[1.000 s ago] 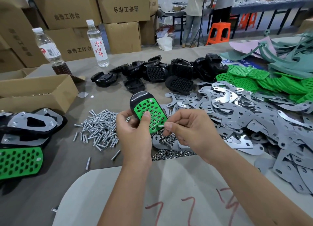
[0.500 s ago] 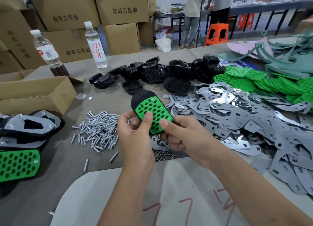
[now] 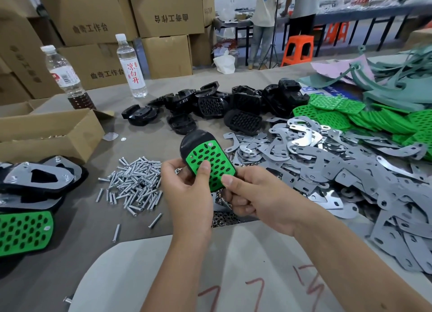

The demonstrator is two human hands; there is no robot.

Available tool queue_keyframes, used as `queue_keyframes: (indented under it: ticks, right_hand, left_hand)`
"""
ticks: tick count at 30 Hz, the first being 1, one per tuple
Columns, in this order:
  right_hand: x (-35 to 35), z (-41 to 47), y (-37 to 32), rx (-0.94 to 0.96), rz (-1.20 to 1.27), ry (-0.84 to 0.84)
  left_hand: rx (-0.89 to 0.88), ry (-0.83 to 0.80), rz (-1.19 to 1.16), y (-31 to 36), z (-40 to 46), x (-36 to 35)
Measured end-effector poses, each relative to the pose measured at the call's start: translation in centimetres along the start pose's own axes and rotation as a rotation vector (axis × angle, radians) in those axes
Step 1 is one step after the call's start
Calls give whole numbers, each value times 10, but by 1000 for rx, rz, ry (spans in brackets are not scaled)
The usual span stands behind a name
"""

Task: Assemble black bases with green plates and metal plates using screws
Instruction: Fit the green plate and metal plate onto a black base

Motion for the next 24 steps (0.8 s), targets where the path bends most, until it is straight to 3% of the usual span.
queue_keyframes:
  ticks: [4, 16, 21, 24]
  right_hand:
    - [-1, -2, -3, 19, -26, -30]
    - [-2, -4, -3, -18, 76, -34]
    - [9, 0, 3, -34, 52, 76]
    - [15, 1, -2, 22, 29, 123]
  left_hand:
    - [-109, 6, 219, 11, 1, 4]
    - [-93, 1, 219, 14, 4, 6]
    - [-168, -42, 277, 22, -4, -1]
    - [-99, -50, 185, 16, -2, -1]
Point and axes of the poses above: each hand's wrist, its own z-axis towards the middle knuckle, its own x-axis out of the back of the hand, y = z × x, the point moved 10 cm from there along z, towards the middle knuckle, and after that the axes turned 7 degrees about z, right-handed, at the moved point
